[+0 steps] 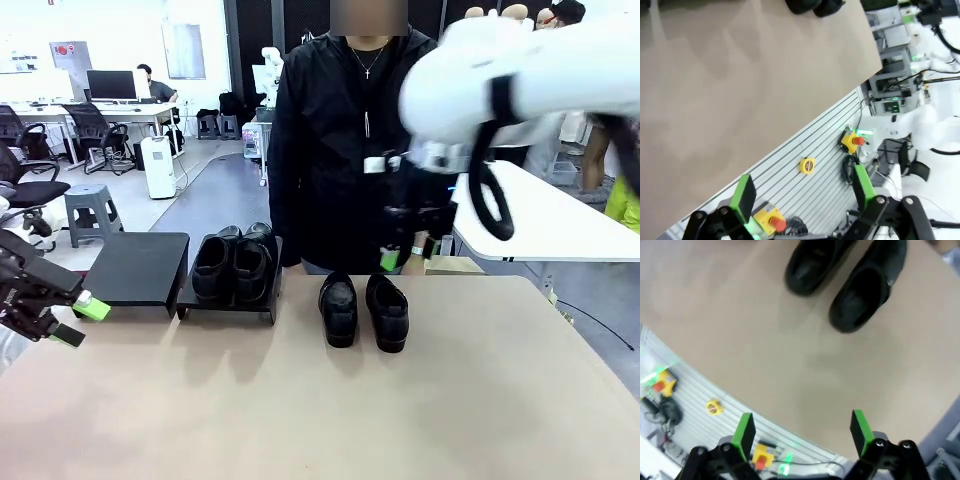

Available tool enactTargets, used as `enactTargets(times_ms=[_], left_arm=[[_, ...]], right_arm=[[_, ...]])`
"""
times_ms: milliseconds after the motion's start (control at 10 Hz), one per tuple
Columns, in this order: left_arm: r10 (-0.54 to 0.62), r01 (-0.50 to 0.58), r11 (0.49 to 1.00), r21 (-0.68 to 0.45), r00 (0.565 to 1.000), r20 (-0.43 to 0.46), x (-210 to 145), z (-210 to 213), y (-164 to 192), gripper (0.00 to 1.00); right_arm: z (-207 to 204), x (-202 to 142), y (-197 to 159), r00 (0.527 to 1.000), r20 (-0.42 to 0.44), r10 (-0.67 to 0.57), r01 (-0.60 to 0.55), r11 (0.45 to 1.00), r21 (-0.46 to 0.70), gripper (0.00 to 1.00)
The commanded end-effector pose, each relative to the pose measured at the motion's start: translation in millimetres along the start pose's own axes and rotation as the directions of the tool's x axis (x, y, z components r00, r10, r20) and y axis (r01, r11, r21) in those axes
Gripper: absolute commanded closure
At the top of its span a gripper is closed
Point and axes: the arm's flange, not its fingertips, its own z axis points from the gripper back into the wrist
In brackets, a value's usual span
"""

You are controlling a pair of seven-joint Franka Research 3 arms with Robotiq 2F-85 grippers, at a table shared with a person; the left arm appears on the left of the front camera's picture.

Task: Organize the shoes by placing them on the stand.
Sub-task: Pick up one Shoe and place it in the middle of the table.

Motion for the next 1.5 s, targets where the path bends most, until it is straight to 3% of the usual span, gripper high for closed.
enactTargets(times_ms=[0,100,200,500,700,900,1200,1400], left_arm=[[-0.015,0.015,1.000,-0.025,1.000,0.009,-1,1,1,0.00],[-0.015,0.015,1.000,-0.025,1.000,0.009,-1,1,1,0.00],[-0.015,0.015,1.000,-0.025,1.000,0.009,-1,1,1,0.00],[-0.015,0.015,1.000,-0.025,1.000,0.009,-1,1,1,0.00],[-0.015,0.015,1.000,-0.025,1.000,0.009,-1,1,1,0.00],[-0.015,0.015,1.000,-0.025,1.000,0.009,-1,1,1,0.00],[-0.015,0.015,1.000,-0.025,1.000,0.009,-1,1,1,0.00],[-0.015,0.015,1.000,-0.025,1.000,0.009,-1,1,1,0.00]], right_arm=[[-6,33,8,0.992,-0.025,-0.123,0.120,0.988,-0.092,0.00],[2,4,5,0.999,0.008,-0.031,0.031,0.995,-0.092,0.00],[-16,27,4,0.999,-0.023,-0.037,0.036,0.998,-0.046,0.00],[-17,32,6,0.999,-0.024,-0.042,0.041,0.997,-0.063,0.00],[-47,90,5,0.977,0.084,-0.198,0.194,0.979,0.057,0.00],[-78,118,8,0.914,0.163,-0.372,0.360,0.928,0.095,0.00],[-122,135,7,0.821,0.169,-0.545,0.547,0.836,0.036,0.00],[-148,145,-5,0.790,0.084,-0.608,0.609,0.793,0.012,0.00]])
